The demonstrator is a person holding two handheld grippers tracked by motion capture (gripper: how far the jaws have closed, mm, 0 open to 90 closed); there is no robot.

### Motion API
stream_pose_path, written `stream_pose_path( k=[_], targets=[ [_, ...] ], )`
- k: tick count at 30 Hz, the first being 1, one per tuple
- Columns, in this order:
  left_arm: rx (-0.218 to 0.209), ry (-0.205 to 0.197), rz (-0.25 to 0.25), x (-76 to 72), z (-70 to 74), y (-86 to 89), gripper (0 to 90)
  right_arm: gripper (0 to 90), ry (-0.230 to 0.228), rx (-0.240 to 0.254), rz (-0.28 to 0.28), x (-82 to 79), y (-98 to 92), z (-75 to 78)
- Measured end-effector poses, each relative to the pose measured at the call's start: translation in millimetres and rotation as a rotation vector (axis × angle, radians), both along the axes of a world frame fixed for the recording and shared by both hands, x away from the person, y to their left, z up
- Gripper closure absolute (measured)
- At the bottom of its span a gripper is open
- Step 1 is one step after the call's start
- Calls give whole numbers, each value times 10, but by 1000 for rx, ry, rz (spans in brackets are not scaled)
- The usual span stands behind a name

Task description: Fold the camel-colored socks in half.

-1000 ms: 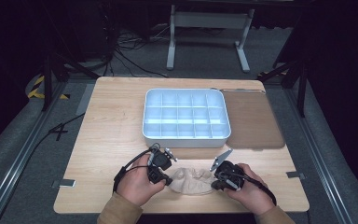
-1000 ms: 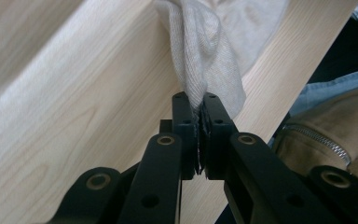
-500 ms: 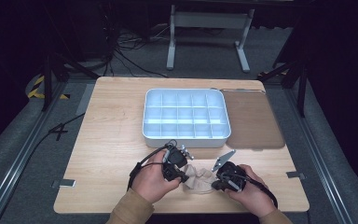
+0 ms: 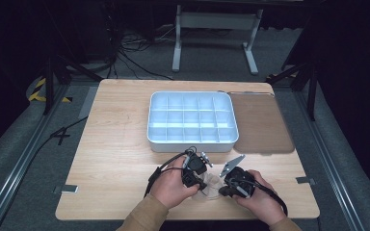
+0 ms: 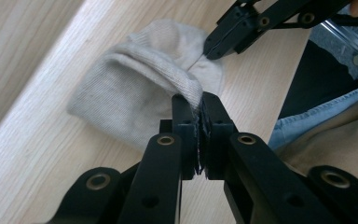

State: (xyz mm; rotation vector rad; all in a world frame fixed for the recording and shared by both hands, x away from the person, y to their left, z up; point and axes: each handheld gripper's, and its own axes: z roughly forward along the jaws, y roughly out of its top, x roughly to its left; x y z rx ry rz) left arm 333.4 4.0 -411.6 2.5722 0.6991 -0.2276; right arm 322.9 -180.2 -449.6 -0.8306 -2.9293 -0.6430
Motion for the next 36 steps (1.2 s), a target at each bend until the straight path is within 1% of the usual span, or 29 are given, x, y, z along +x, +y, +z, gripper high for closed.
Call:
stream_pose_path(
  k=[2,3,4,6,7,11,12,14,15,16,17,18,19,20,21,22,23,25,26,27,28,30,32,33,35,36],
  targets=[
    [-9,-7,-19,-24,17,-41,864,900,0,5,-6,-3,-4,-2],
    [-8,-5,-19,-28,15,-54,864,900,-2,4,-10,-5,-2,-5],
    [2,1,-28,-23,0,-66,865,900,-2,4,-10,-5,-3,-5],
    [3,8,-20,-11,-48,-75,864,900,-3,4,-6,-6,-7,-4],
    [2,24,-21,8,-95,-79,864,900,-4,4,-6,-6,-7,-4],
    [-5,25,-21,23,-126,-77,859,900,-3,6,-6,-5,-9,-4],
    [-15,27,-20,22,-124,-70,844,900,-3,6,-5,-4,-11,-4],
    [-44,31,-18,10,-97,-48,766,900,-9,-6,-5,-10,-15,3],
    [-68,39,-18,2,-69,-24,749,899,-12,-10,-6,-12,-17,6],
    [-84,38,-16,-4,-42,-1,729,898,-7,1,-10,-16,-26,22],
    [-91,35,-19,-5,-21,19,718,898,-7,12,-10,-17,-38,45],
    [-103,22,-4,-20,23,57,713,897,-11,18,-12,-21,-45,70],
    [-103,22,-4,-20,23,57,712,897,-11,18,-12,-21,-45,70],
    [-106,4,4,-22,53,99,712,898,-30,31,-16,-29,-62,135],
    [-108,-12,20,-21,70,134,741,898,-43,41,-21,-38,-76,198],
    [-102,-26,38,-13,78,182,764,899,-56,49,-27,-47,-87,250],
    [-92,-29,57,-6,72,228,791,899,-78,57,-37,-61,-101,318],
    [-73,-37,71,-3,40,289,831,900,-115,92,-43,-81,-106,434],
    [-59,-44,74,-5,25,313,841,900,-129,106,-40,-86,-90,470],
    [-59,-44,74,-5,25,313,849,900,-141,120,-34,-93,-52,506],
    [-50,-49,85,-19,8,336,858,900,-152,136,-22,-98,-14,525],
    [-46,-52,95,-33,-8,350,865,900,-162,156,-2,-114,64,542],
    [-27,-51,90,-43,-20,360,870,899,-172,189,16,-129,160,526],
    [-31,-58,88,-45,-38,358,871,898,-178,199,17,-129,189,510],
    [-26,-64,81,-57,-70,345,880,897,-179,220,8,-109,244,454],
    [-26,-64,81,-57,-70,345,891,897,-179,220,8,-109,244,454]
  ],
)
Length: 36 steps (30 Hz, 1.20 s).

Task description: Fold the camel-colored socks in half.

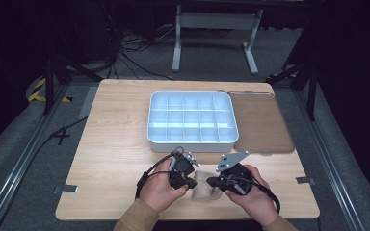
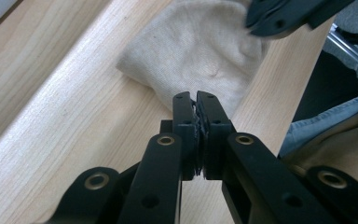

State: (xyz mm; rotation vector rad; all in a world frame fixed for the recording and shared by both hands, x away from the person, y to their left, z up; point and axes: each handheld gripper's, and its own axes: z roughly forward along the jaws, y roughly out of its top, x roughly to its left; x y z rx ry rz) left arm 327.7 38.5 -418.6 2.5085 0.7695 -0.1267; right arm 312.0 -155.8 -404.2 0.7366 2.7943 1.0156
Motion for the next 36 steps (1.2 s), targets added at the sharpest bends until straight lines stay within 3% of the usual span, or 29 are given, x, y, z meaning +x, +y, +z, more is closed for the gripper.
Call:
stream_pose_path(
  k=[5,13,20,27,30,36],
  targets=[
    [22,-18,-70,-8,-115,-102,896,896,18,-34,-26,55,13,-145],
    [40,-15,-113,2,-158,-189,897,850,2,-106,-48,30,-66,-225],
    [60,22,-124,26,-199,-244,898,855,24,-128,-84,33,-171,-335],
    [40,70,-147,26,-167,-271,898,863,37,-130,-92,41,-194,-429],
    [20,42,-140,38,-113,-269,898,865,28,-132,-91,30,-192,-434],
    [-88,-122,-26,112,-69,-279,897,865,21,-124,-86,22,-208,-437]
  ],
)
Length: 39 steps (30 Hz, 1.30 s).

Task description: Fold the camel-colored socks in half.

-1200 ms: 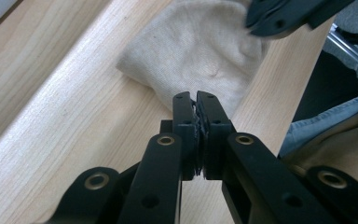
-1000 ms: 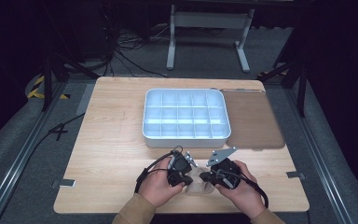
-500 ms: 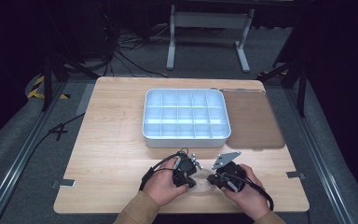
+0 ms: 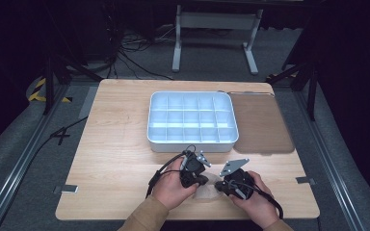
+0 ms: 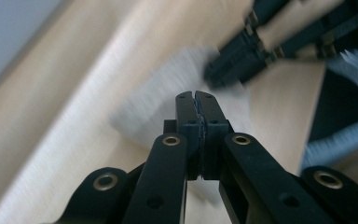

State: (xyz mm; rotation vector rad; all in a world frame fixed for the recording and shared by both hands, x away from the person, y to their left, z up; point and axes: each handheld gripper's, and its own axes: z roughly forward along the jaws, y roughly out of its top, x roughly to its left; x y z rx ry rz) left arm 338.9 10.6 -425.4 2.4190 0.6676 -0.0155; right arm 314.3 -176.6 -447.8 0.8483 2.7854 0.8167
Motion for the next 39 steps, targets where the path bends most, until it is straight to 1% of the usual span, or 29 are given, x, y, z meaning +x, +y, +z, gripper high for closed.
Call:
stream_pose_path(
  k=[1,2,3,4,6,7,9,11,12,13,14,16,17,21,22,23,24,26,27,28,30,32,33,34,35,37,39],
  targets=[
    [7,-24,14,10,-15,-8,897,865,-4,-2,-2,-6,-1,-2],
    [12,-29,27,21,-33,-16,897,865,-6,0,0,-9,-5,-3],
    [21,-28,34,31,-46,-20,897,865,-7,0,0,-14,-7,-4],
    [40,-14,39,47,-77,-28,898,865,-8,1,-2,-17,-8,-5],
    [91,-14,37,62,-114,-36,898,866,-12,4,0,-23,-13,-7],
    [108,-8,33,69,-132,-39,898,865,-13,3,-3,-28,-15,-8],
    [134,10,41,78,-167,-37,899,865,-6,3,-2,-29,-29,-1],
    [156,14,48,91,-191,-25,899,865,-4,5,-8,-24,-54,-3],
    [147,25,58,93,-203,-17,899,865,-2,4,-11,-17,-70,-2],
    [143,27,48,107,-207,-2,899,866,3,2,-16,-10,-86,-3],
    [142,33,55,105,-209,2,899,866,10,8,-19,-1,-99,-11],
    [143,27,54,100,-208,1,899,866,17,16,-19,9,-110,-22],
    [142,30,61,93,-207,1,899,867,16,14,-18,10,-107,-22],
    [133,22,60,93,-200,19,895,871,16,7,-16,8,-104,-14],
    [136,19,63,89,-192,27,887,886,17,7,-16,5,-105,-4],
    [129,14,64,86,-191,32,887,886,17,7,-16,5,-105,-4],
    [128,13,65,81,-183,37,873,896,18,6,-16,0,-108,8],
    [123,14,58,69,-155,57,780,899,17,12,-15,-9,-118,39],
    [113,16,48,64,-138,70,780,900,16,18,-15,-14,-125,57],
    [98,17,44,57,-121,84,753,900,11,21,-11,-17,-132,77],
    [90,11,46,37,-83,110,734,900,4,18,-23,-29,-145,121],
    [78,9,44,19,-46,144,720,900,-8,32,-27,-36,-154,175],
    [71,1,42,13,-22,170,718,900,-14,32,-25,-39,-156,195],
    [69,5,46,3,0,194,719,900,-20,41,-26,-46,-150,222],
    [71,0,50,-6,10,208,715,900,-22,50,-23,-52,-143,248],
    [76,-4,38,-21,34,240,722,900,-22,67,-11,-53,-127,273],
    [80,10,29,-40,53,275,744,900,-6,89,2,-48,-99,289]
  ],
)
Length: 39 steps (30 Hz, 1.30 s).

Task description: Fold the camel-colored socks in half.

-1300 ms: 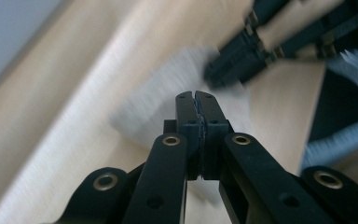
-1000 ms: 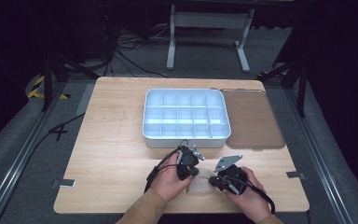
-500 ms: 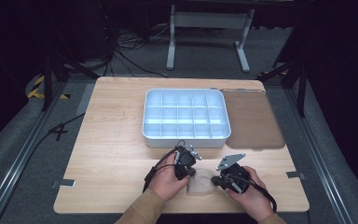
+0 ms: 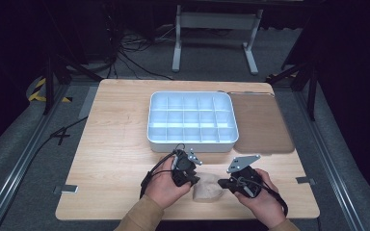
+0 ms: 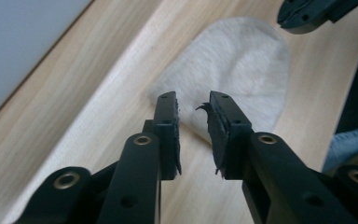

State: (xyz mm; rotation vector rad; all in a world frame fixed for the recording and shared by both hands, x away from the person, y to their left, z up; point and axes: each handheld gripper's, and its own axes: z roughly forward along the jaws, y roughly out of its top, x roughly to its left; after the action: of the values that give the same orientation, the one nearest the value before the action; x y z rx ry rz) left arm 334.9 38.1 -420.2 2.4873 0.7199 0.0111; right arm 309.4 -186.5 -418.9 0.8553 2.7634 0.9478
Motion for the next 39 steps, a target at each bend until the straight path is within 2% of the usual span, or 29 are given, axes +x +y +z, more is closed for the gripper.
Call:
stream_pose_path(
  k=[5,10,15,19,24,29,34,35,39],
  targets=[
    [8,17,7,-24,-9,50,761,900,27,8,16,28,71,-43],
    [21,37,25,-25,-52,117,766,900,54,-17,41,73,178,-156],
    [46,55,25,-23,-102,106,758,900,69,-92,18,107,193,-245],
    [75,67,15,-2,-165,80,758,900,73,-94,21,127,175,-271],
    [91,75,14,-4,-230,28,768,900,76,-90,23,134,159,-281],
    [110,78,-8,-8,-268,-18,748,900,70,-87,23,127,155,-286],
    [120,82,-5,-10,-279,-39,752,900,70,-81,22,126,148,-290],
    [119,71,-18,0,-281,-49,751,900,67,-80,24,124,149,-291],
    [112,74,-26,-8,-282,-88,740,900,59,-85,21,113,151,-290]
  ],
)
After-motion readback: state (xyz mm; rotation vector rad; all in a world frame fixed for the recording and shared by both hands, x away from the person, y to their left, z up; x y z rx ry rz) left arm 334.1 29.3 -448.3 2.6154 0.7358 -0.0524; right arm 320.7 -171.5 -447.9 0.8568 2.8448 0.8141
